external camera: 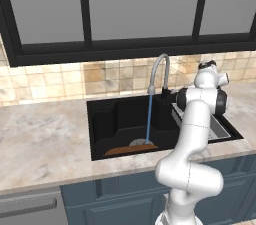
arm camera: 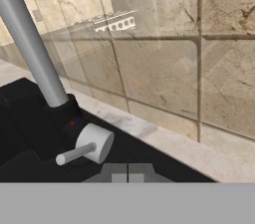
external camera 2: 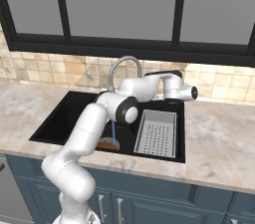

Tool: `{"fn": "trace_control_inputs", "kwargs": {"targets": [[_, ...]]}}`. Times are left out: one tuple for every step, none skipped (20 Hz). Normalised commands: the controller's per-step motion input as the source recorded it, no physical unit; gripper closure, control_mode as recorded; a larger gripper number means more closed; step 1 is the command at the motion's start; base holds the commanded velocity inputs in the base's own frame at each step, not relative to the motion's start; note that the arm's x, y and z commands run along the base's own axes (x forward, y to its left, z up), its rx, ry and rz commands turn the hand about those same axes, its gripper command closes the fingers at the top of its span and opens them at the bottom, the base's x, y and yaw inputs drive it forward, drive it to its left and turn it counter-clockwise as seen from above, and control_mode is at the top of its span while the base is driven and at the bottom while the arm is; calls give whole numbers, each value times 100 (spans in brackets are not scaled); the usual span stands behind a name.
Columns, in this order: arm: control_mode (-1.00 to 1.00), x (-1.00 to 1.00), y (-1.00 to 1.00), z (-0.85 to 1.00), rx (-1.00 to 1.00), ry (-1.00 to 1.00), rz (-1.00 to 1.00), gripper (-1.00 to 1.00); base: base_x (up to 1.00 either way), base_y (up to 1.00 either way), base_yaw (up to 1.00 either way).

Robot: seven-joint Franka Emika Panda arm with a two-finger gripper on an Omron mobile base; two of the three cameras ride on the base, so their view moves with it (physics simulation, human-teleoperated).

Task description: Turn on the sink faucet with hot water and rinse the cutting board for ten seconds, then turn off the faucet. Push the cutting board to reach the water if necessary.

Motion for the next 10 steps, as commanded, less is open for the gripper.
{"fn": "trace_control_inputs", "kwargs": {"targets": [[-100,0,0,0,0,0,0,100,0,0,0],[-100,0,0,0,0,0,0,100,0,0,0],[-100,0,0,0,0,0,0,100,0,0,0],[-100,0,0,0,0,0,0,100,0,0,0],[-100,0,0,0,0,0,0,100,0,0,0],[-100,0,0,0,0,0,0,100,0,0,0],[-100,0,0,0,0,0,0,100,0,0,0],[-100,0,0,0,0,0,0,100,0,0,0],[-100,0,0,0,0,0,0,100,0,0,0],[-100,0,0,0,0,0,0,100,0,0,0]]}}
